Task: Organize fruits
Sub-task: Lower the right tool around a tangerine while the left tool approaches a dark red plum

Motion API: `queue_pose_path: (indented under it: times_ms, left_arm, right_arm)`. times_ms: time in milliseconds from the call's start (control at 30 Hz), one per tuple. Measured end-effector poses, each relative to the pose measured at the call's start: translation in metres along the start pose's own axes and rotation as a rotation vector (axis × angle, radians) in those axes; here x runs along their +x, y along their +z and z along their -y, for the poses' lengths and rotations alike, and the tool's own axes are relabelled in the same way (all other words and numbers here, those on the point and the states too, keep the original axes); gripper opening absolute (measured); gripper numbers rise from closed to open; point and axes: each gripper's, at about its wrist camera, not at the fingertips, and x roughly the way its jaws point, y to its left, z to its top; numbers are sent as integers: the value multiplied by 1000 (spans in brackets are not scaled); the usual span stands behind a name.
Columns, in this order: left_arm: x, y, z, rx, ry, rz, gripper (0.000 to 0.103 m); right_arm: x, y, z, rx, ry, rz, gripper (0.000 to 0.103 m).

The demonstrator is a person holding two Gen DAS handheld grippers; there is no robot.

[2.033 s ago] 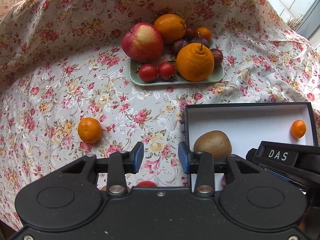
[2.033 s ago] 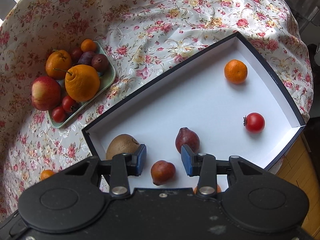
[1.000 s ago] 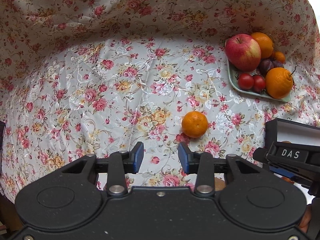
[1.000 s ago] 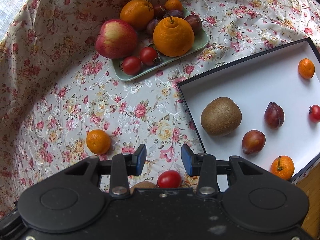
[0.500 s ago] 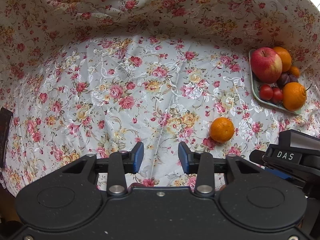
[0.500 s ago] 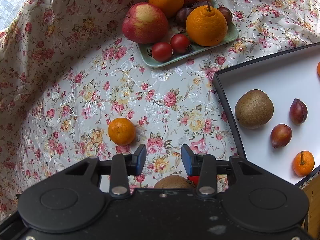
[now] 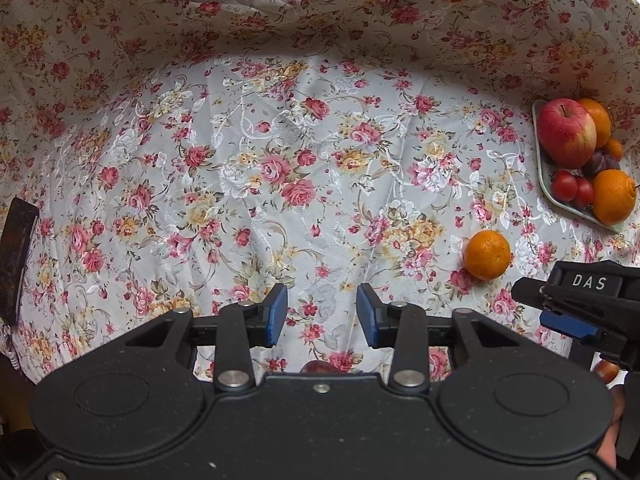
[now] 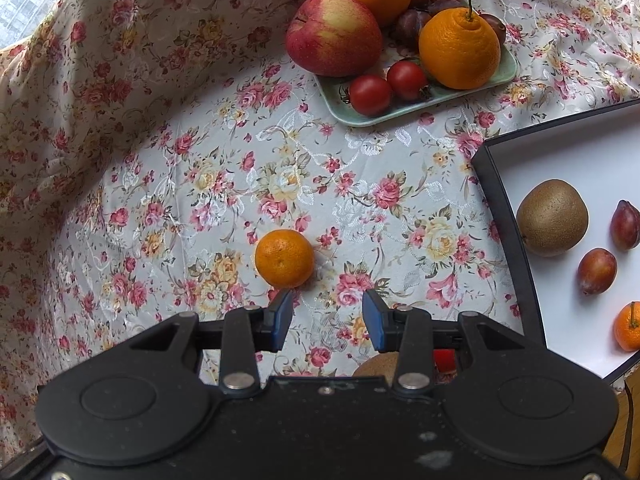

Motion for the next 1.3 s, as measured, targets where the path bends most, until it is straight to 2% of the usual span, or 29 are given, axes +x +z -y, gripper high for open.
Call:
queue_pose_path:
  times_ms: [467,867,1100,1300]
  left_arm:
    - [5,-2,-20,-29,-14,-29,48]
    - [11,-5,-31,-32,-14,-51,48]
    - [12,-5,-41,-48,-15,-56,48]
    - [10,-4,-45,-50,-22,-53,48]
  right_arm:
    - [12,4,-14,52,35,59,42]
    - [35,2,-26,83,-1,51,42]
    - [45,-4,-42,33,-75,105,43]
    - [57,-8,-44,36,-83,121,44]
